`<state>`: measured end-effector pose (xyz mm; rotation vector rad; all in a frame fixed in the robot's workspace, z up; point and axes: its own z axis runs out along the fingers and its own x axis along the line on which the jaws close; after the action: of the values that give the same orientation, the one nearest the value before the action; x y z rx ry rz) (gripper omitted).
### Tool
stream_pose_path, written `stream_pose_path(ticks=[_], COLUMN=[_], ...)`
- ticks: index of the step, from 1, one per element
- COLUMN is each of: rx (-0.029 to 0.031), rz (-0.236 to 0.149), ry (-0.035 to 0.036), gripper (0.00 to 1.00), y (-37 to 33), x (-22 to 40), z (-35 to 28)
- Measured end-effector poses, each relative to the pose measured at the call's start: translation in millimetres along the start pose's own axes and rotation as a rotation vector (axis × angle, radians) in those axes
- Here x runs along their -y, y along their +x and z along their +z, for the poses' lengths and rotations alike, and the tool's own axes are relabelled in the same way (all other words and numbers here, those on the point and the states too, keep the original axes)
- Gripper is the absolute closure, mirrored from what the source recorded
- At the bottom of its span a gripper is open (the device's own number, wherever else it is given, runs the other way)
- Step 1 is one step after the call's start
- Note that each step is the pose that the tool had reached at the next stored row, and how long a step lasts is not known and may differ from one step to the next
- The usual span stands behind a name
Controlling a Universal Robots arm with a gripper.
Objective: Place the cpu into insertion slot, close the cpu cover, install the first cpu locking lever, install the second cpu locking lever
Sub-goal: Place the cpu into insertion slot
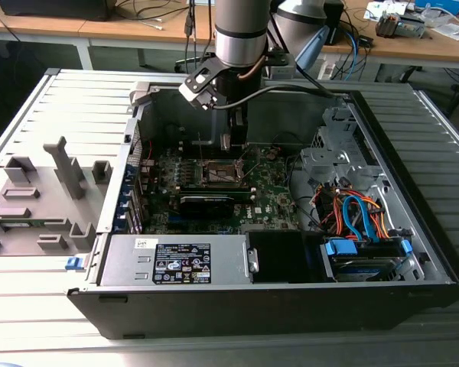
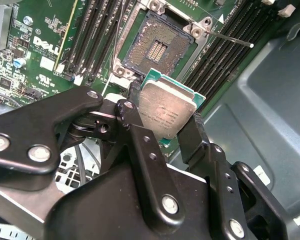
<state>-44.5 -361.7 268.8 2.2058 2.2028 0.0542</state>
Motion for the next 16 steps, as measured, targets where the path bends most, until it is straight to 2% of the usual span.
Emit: stream_pose_path(ticks=[12, 13, 14, 16], rx=[0.0002, 0.0021, 0.0053, 0.0052], rz=[0.0, 0.0, 0.0, 0.0], ry=[0.0, 0.0, 0.0, 0.0], gripper=[0.45, 0.45, 0.45, 0.45], y=[0.0, -0.1, -0.2, -0.2], x=[0.8, 1.3, 1.7, 1.8], z=[3.9, 13.4, 19.7, 19.8])
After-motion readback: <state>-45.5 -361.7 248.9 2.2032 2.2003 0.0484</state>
